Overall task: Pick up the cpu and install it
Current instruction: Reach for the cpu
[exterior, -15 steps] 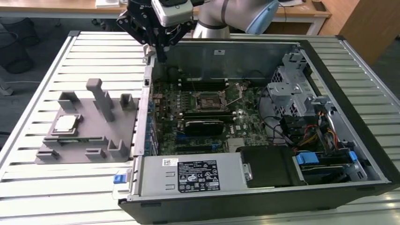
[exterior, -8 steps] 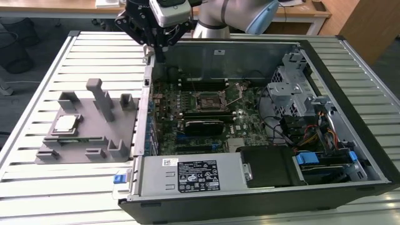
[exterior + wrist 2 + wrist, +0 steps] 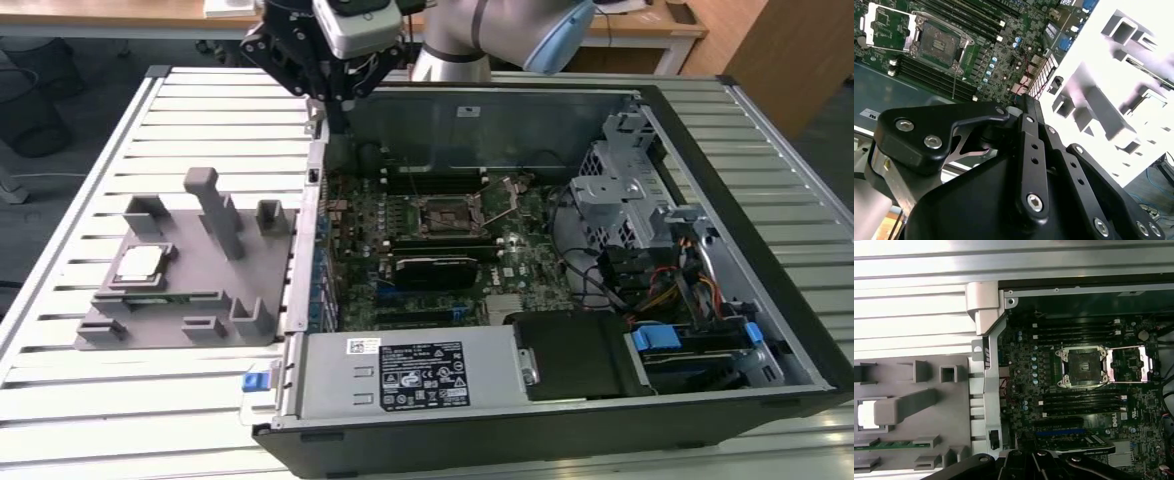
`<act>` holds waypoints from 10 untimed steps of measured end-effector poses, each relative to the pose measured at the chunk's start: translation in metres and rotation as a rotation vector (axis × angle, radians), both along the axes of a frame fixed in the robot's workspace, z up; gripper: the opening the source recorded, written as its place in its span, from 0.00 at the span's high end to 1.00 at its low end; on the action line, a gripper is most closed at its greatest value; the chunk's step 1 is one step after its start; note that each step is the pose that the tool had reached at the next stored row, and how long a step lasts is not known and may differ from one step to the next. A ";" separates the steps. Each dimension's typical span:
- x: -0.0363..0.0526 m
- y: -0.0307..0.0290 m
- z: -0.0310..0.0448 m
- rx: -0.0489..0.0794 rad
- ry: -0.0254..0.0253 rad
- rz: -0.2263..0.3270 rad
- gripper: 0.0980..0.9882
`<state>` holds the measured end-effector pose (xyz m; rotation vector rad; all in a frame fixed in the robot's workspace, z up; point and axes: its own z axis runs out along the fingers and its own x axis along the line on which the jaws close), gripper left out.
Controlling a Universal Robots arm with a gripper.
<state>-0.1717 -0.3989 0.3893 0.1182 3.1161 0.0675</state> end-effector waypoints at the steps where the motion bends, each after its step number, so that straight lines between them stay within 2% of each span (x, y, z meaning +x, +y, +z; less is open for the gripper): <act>1: -0.0004 0.0000 -0.0001 0.000 0.0002 0.000 0.99; 10: -0.0041 0.0000 -0.0007 0.000 0.0011 0.000 0.99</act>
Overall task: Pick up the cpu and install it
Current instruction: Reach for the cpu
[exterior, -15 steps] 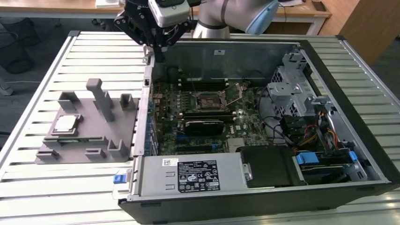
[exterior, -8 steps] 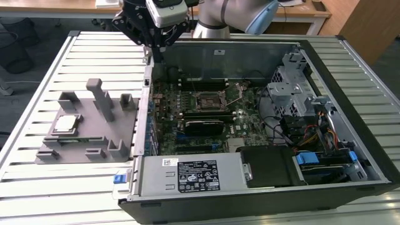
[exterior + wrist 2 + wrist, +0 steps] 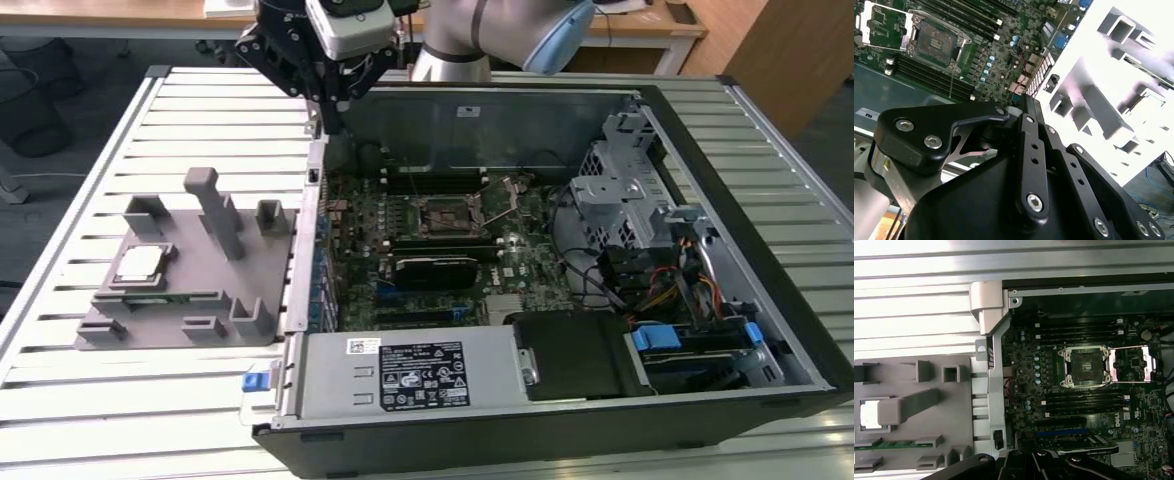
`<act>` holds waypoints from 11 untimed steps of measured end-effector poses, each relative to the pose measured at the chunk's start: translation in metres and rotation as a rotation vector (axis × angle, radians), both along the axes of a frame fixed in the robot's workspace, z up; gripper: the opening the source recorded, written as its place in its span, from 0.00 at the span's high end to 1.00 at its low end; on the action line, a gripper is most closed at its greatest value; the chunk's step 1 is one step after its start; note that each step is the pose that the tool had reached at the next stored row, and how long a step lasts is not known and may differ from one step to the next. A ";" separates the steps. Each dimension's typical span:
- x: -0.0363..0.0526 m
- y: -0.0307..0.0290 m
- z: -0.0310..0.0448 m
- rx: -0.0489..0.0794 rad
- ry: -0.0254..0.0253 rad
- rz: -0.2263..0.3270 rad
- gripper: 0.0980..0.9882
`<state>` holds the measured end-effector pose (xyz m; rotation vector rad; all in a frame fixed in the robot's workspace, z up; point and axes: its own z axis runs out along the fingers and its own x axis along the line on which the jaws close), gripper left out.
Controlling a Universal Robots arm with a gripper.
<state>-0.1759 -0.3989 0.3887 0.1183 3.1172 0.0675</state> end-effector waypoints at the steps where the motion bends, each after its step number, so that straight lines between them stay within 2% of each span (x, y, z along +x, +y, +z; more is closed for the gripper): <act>1: -0.0005 0.0000 -0.0001 0.000 0.0001 0.000 0.99; 11: -0.0047 0.0000 -0.0007 0.000 0.0007 0.000 0.99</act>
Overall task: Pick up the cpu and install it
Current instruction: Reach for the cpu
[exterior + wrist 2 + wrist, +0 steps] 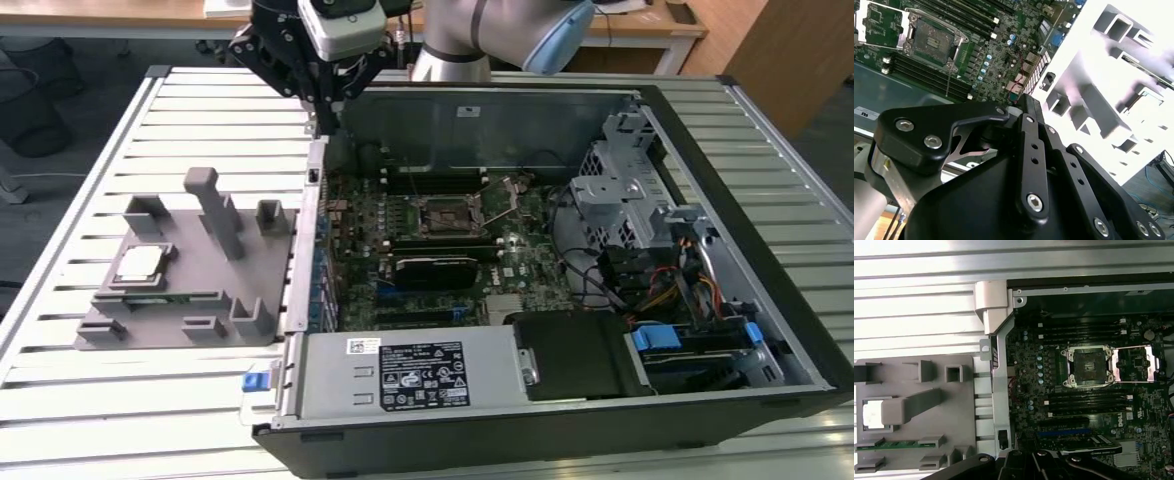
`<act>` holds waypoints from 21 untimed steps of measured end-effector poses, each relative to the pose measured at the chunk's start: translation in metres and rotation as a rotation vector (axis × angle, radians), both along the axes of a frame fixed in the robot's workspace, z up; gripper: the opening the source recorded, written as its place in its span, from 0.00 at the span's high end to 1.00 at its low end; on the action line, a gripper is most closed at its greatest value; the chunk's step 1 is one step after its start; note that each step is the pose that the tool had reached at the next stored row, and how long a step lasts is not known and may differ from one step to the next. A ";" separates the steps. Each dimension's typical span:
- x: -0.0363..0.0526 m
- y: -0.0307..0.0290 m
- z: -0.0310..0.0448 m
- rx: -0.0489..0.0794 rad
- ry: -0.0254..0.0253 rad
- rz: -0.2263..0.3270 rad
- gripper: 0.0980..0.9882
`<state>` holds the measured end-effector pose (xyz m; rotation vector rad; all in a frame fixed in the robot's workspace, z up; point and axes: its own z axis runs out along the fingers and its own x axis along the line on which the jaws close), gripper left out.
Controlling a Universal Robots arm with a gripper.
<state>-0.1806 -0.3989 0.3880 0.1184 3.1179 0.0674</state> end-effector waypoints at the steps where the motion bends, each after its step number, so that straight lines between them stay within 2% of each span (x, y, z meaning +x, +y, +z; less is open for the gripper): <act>1: -0.0004 0.0000 -0.0001 0.000 0.0001 0.000 0.99; 18: -0.0072 0.0000 -0.0010 0.000 0.0011 0.000 0.99; 19: -0.0105 0.0000 -0.0014 0.000 0.0012 0.000 0.99; 21: -0.0113 0.0000 -0.0015 0.000 0.0012 0.000 0.99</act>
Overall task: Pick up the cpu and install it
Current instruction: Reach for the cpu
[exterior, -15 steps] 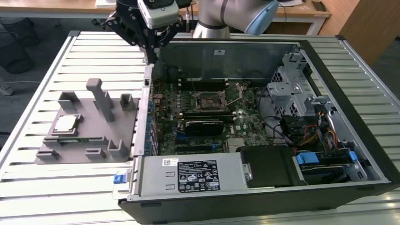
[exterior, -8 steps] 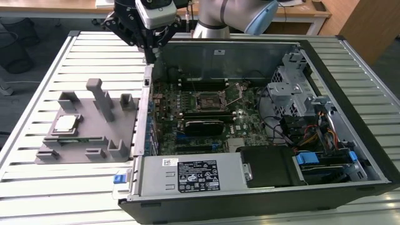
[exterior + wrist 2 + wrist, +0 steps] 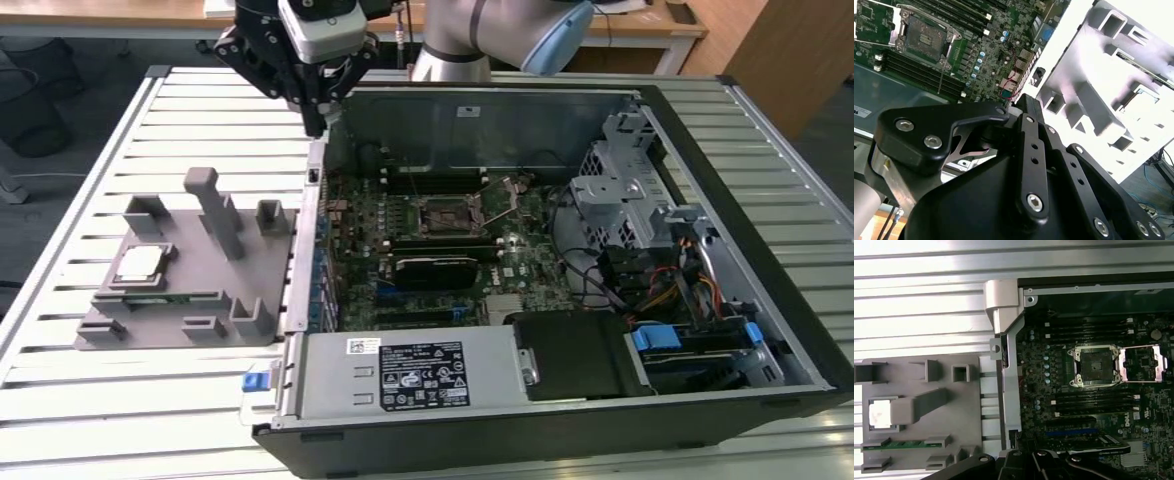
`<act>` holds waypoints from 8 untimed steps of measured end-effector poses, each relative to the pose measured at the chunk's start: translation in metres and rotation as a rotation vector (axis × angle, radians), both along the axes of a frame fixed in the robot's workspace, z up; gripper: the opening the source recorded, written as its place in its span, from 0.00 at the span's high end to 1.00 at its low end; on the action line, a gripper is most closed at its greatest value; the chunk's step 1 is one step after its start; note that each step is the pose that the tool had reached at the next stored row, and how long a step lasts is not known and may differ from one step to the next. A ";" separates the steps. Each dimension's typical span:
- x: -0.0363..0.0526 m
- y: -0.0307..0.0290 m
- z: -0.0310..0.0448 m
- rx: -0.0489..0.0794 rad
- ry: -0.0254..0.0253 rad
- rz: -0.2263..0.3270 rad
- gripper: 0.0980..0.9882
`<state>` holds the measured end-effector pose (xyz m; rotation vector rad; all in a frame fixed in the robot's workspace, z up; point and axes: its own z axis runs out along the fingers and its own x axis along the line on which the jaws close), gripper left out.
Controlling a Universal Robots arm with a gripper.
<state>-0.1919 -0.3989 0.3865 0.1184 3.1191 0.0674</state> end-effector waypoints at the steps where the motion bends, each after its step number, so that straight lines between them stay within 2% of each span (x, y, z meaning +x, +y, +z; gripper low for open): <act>1: -0.0004 0.0000 0.0000 0.000 0.0000 0.000 0.99; 8: -0.0031 0.0000 -0.0004 0.000 0.0003 0.000 0.99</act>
